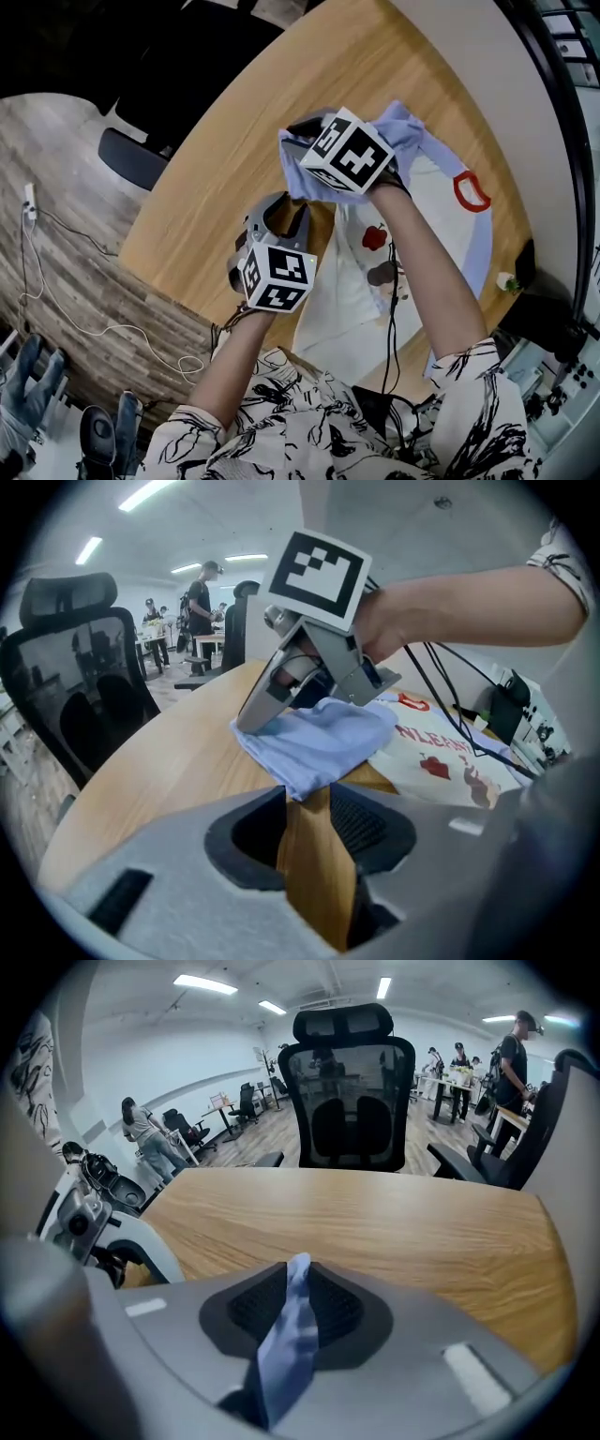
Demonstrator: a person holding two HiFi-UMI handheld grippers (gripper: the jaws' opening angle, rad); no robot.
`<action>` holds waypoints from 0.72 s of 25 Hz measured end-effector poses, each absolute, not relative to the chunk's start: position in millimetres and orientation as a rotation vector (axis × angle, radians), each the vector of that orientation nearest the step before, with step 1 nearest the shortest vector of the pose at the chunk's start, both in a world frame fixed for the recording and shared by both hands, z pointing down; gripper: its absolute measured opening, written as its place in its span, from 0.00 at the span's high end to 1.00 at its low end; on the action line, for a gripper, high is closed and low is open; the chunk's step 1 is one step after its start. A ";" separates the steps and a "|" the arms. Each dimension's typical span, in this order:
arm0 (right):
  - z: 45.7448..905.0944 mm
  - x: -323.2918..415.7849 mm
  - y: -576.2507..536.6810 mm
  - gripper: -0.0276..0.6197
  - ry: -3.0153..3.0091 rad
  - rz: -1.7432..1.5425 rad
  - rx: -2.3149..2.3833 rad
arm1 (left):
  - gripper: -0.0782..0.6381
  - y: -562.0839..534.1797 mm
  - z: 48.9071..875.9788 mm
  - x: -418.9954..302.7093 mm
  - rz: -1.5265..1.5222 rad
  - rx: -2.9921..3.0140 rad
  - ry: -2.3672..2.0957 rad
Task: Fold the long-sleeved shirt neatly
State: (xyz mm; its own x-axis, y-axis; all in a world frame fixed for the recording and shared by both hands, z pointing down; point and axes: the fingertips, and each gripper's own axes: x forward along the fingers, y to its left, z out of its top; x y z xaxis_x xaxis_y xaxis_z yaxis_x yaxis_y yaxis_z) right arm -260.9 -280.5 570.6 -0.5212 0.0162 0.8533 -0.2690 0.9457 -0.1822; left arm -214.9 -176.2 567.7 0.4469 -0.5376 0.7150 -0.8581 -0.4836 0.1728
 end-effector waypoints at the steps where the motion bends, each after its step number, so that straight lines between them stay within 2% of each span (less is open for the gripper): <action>1: 570.7 -261.1 -280.7 0.82 -2.096 0.364 0.182 | 0.69 -177.1 568.7 -214.7 0.834 2.177 -1.164; 5: 569.7 -262.0 -281.0 0.87 -2.106 0.375 0.190 | 0.76 -182.5 570.6 -218.1 0.940 2.186 -1.183; 7: 569.3 -263.4 -279.9 0.91 -2.113 0.375 0.193 | 0.86 -184.8 570.2 -221.5 0.939 2.182 -1.193; 13: 554.2 -263.9 -284.2 0.92 -2.155 0.369 0.219 | 0.87 -187.7 558.3 -227.1 0.894 2.197 -1.222; 18: 498.5 -283.0 -306.1 0.92 -2.265 0.342 0.275 | 0.87 -206.2 520.2 -261.5 0.864 2.215 -1.370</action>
